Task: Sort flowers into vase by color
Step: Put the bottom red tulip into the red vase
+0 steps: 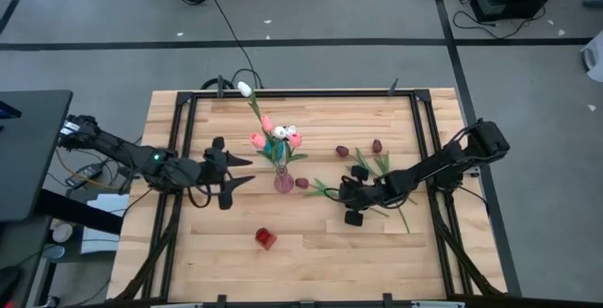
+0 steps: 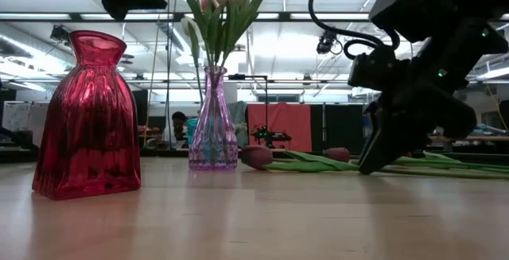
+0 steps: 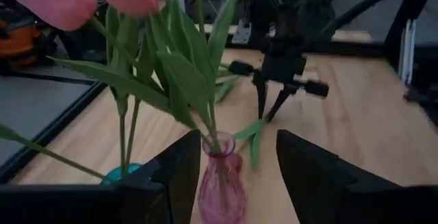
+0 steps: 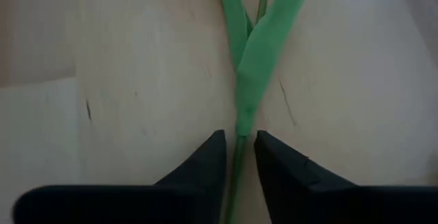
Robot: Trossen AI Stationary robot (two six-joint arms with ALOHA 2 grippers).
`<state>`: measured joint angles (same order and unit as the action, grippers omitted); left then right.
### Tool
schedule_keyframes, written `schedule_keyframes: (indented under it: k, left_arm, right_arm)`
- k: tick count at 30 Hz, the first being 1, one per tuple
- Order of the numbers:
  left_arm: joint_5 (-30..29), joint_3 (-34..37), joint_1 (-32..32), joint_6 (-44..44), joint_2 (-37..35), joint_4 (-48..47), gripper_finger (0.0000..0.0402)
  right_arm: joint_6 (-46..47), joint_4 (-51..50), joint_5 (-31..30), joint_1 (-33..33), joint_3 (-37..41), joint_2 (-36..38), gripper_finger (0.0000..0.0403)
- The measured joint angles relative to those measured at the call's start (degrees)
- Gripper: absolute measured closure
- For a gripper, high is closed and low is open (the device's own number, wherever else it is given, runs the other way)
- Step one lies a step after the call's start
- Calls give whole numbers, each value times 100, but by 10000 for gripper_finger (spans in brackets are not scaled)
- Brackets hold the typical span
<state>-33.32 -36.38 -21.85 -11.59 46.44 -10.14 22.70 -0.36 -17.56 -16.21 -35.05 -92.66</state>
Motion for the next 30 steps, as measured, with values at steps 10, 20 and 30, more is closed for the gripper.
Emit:
schedule_keyframes:
  k: [10, 20, 30]
  left_arm:
    - [975, -2, -136, -557, 450, 642, 204]
    - [1532, -2, -376, -215, 1781, 2272, 204]
    - [1351, -8, -420, -223, 1805, 2673, 204]
  right_arm:
    - [1024, -252, 34, 3, -25, -62, 387]
    - [833, -449, 370, -371, 24, 1232, 398]
    - [-351, 1176, -1193, -1005, 20, 2349, 398]
